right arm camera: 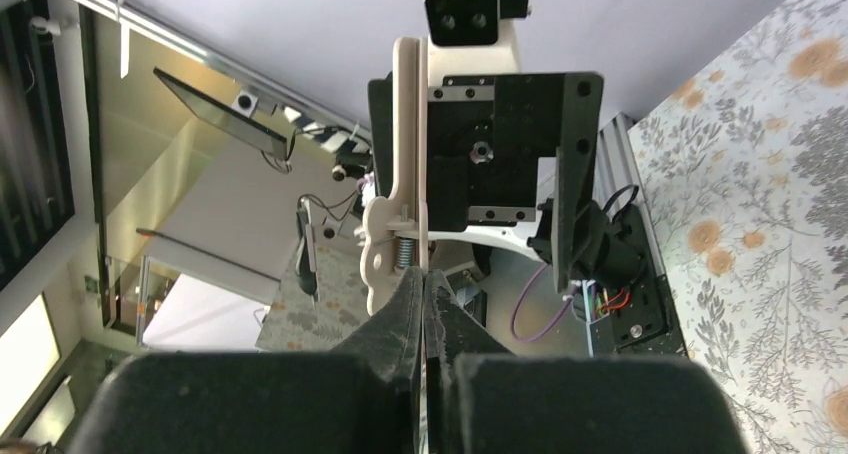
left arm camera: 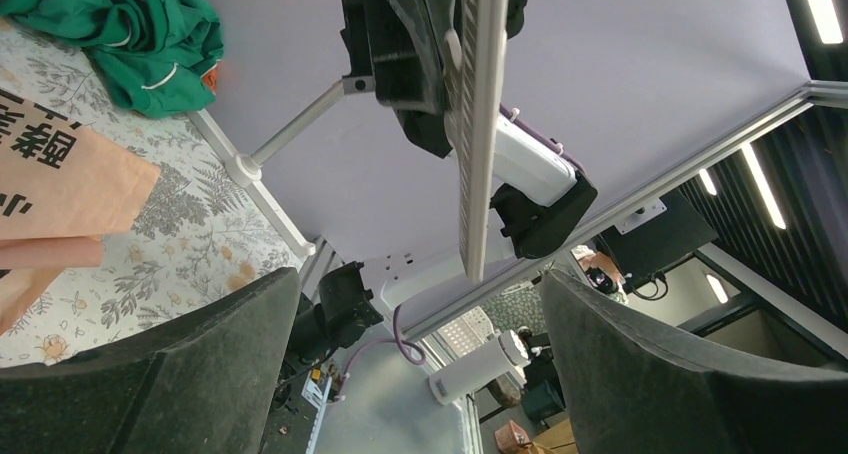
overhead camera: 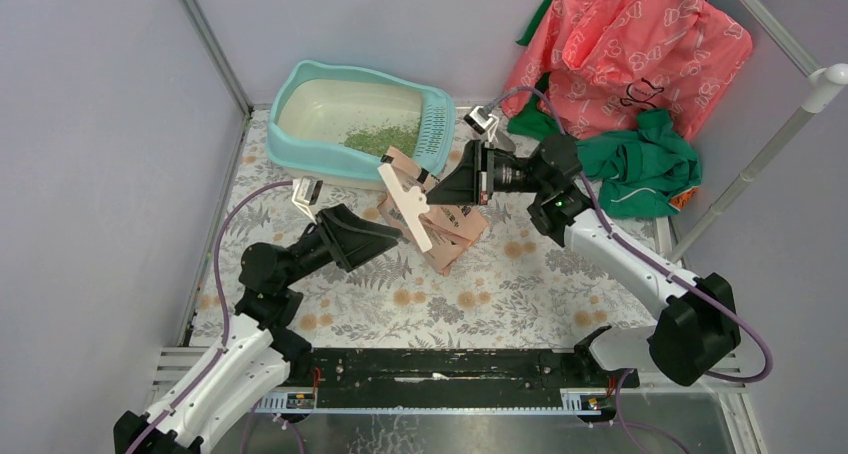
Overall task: Fill the litter box with clean litter
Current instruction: Adjust the clamp.
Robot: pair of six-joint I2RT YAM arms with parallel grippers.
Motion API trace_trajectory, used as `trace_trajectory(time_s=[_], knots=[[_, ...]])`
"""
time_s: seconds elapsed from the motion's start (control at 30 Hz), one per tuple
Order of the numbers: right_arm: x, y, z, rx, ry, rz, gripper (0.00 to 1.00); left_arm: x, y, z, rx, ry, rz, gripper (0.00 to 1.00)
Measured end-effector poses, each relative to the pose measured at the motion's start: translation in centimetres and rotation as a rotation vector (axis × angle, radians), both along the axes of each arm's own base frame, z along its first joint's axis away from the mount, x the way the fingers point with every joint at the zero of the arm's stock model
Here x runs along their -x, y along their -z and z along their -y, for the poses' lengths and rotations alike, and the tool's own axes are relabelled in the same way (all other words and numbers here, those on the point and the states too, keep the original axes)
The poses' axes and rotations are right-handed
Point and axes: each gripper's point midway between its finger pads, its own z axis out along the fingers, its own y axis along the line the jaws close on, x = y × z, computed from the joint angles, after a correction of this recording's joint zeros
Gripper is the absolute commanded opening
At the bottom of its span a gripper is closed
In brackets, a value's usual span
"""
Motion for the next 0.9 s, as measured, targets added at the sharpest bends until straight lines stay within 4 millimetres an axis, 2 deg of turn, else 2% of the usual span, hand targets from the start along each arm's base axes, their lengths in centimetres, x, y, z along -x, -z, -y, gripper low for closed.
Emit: trace_trajectory(time_s=[0.17, 0.37, 0.57, 0.83, 0.9], knots=[[1.6, 0.7, -1.2, 0.011, -0.054, 0.011, 0.00, 0.0, 0.0, -0.1, 0.014, -0.004, 0.008, 0.99], [2.0, 2.9, -2.1, 0.053, -0.065, -0.015, 0.00, -0.1, 0.1, -0.1, 0.023, -0.011, 0.005, 0.95], [2.3, 4.6, -2.6, 0.089, -0.072, -0.031, 0.00, -0.3, 0.0, -0.2, 0.033, -0.014, 0.005, 0.77], [2.0, 5.4, -2.7, 0.105, -0.053, -0.043, 0.00, -0.5, 0.4, -0.1, 0.036, -0.019, -0.015, 0.40], [2.0, 5.4, -2.7, 0.106, -0.053, -0.042, 0.00, -0.6, 0.5, -0.1, 0.034, -0.019, -0.018, 0.39]])
